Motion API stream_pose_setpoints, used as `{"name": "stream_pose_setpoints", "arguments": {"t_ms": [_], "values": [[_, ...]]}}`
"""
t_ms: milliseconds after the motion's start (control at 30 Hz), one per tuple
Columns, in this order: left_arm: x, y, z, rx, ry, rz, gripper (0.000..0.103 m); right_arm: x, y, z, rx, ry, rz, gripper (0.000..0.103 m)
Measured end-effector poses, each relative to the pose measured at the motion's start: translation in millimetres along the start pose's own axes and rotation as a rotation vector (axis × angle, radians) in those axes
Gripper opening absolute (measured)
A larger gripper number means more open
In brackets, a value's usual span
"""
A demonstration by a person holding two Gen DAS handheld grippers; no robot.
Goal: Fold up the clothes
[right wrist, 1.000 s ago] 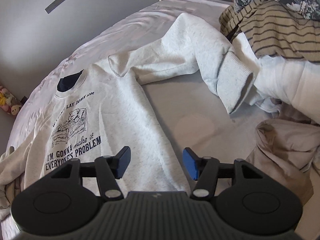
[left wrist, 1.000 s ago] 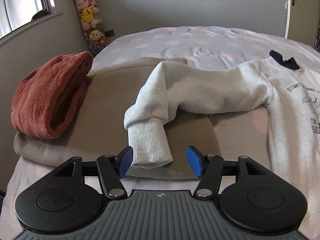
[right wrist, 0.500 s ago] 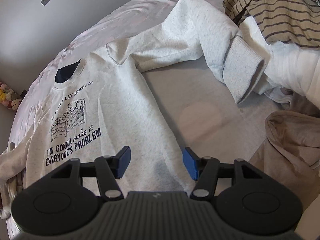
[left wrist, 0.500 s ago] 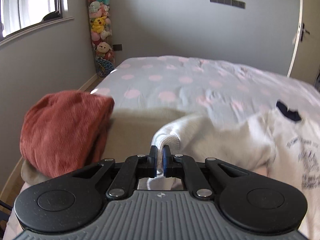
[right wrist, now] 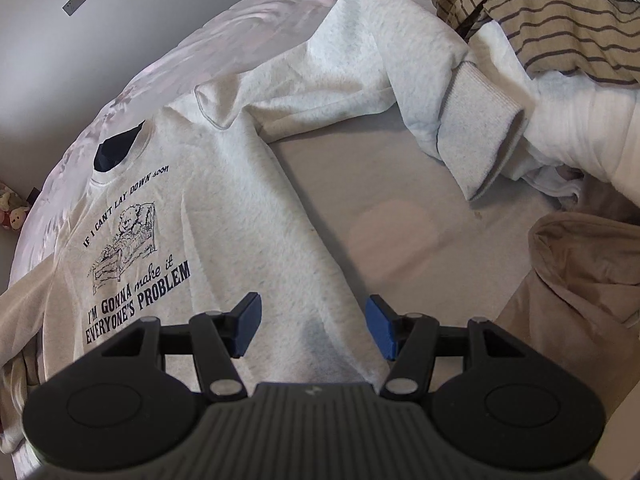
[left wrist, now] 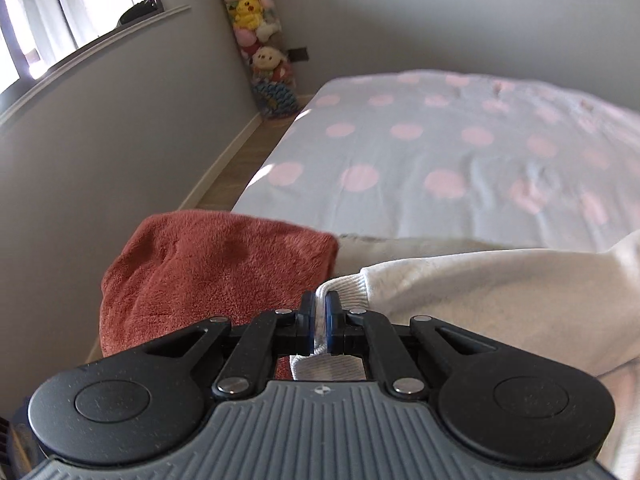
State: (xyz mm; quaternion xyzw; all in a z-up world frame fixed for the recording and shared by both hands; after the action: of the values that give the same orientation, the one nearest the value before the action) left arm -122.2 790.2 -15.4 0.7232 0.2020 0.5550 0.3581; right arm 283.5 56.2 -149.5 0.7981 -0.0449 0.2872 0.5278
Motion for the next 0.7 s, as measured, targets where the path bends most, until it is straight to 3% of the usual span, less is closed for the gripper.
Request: {"name": "stream_pose_setpoints", "arguments": {"t_ms": [200,300,400,433,467,533,600,700], "values": [[-19.8,-38.9,0.8,0.092,0.001,-0.009,0.008,0.9,-10.6,-0.6,-0.017,-0.001,-0.020,0.061],[-21.9,-30.5,7.2,0.122,-0.045,0.048,0.015,1.1,-14.8,-1.1,-0.019,0.002,-0.032,0.061],[-20.6,-3.5,11.2,0.133,-0.032,0.153,0.031,0.8,-16.1,-0.5,-0.006,-0.005,-0.037,0.061],[-20.6,8.1,13.9,0.119,-0.026,0.196,0.044,0.5,-15.6,0.3,0.000,-0.009,-0.035,0.061],[-21.1,19.8,17.3,0.100,-0.020,0.236,0.048,0.2,-14.7,1.2,0.008,-0.016,-0.033,0.061],[-24.1,42.5,26.8,0.045,-0.006,0.297,0.050,-0.4,-13.4,2.9,0.024,-0.027,-0.030,0.061],[-30.4,61.2,39.9,-0.025,0.005,0.306,0.050,-1.2,-13.4,4.0,0.036,-0.033,-0.037,0.061],[-48.0,81.0,69.8,-0.165,0.025,0.252,0.050,-2.1,-12.4,3.9,0.052,-0.036,-0.039,0.061]]}}
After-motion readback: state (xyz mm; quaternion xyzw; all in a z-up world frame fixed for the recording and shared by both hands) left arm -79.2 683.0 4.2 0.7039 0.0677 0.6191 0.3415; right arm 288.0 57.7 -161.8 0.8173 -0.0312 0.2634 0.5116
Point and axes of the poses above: each gripper's, at about its wrist camera, not at the fingertips, and y roughly against the way its jaws point, z to its right, x to its top, the point moved 6 cm from there along -y, roughly the way its jaws point, and after that the axes turned 11 degrees about y, right-handed, at the moved point
